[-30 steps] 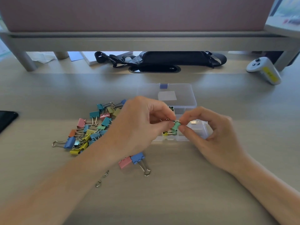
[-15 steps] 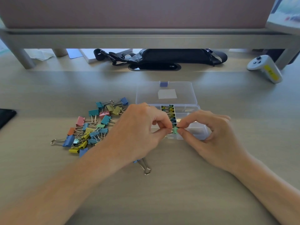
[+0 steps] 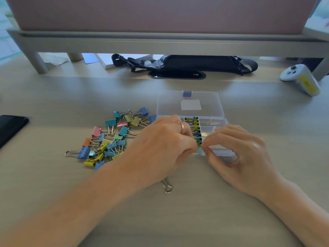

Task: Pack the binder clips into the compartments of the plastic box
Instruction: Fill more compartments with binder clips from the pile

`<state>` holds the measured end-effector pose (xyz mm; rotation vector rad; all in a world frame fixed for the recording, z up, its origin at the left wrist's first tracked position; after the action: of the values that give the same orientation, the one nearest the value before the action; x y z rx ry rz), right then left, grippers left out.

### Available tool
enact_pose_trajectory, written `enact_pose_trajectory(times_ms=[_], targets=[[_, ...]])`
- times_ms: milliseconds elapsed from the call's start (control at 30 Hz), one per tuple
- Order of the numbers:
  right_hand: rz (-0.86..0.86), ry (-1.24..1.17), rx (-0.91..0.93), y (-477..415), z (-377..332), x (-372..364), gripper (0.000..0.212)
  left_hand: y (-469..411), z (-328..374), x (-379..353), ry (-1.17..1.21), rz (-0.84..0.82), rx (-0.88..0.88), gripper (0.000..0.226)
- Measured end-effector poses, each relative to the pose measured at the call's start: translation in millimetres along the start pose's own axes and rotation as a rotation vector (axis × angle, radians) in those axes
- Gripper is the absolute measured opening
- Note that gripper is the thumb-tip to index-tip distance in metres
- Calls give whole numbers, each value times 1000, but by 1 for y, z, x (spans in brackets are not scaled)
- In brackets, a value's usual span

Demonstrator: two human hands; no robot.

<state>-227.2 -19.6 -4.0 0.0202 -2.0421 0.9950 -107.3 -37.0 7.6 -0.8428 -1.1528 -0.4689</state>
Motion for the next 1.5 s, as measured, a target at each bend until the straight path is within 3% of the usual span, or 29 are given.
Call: enact_pose_trajectory(times_ms=[267, 400, 500, 667, 867, 1000, 1233, 1433, 1500], targets=[[-30, 97, 156, 5, -20, 0, 10, 8, 8, -2, -115, -80, -102, 22], [-33, 148, 153, 5, -21, -1, 6, 14, -12, 6, 46, -122, 31, 35], [-7, 112, 73, 5, -13, 2, 6, 25, -61, 36, 196, -107, 234, 28], [-17, 57, -30, 5, -6, 1, 22, 67, -129, 49, 62, -476, 431, 23], [-16, 30, -75, 2, -2, 0, 22, 86, -138, 32, -51, -625, 502, 33], [-5, 28, -60, 2, -4, 0, 16, 74, -121, 31, -24, -568, 447, 16], [-18, -18, -67, 0, -4, -1, 19, 69, -117, 32, 54, -471, 406, 9], [-9, -19, -74, 0, -3, 1, 17, 57, -115, 69, 216, -194, 431, 8], [0, -22, -83, 0, -1, 2, 17, 51, -114, 75, 373, -107, 443, 6]])
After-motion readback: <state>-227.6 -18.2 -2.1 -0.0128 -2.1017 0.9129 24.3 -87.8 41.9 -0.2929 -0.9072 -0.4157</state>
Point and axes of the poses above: each hand's wrist, its own y-axis away from the middle knuckle, its own x-axis out of the back of the hand, z = x × y, the point moved 10 cm from there along -y, towards the middle knuckle, and after that the axes turned 2 degrees about -z, right-handed, at the moved point
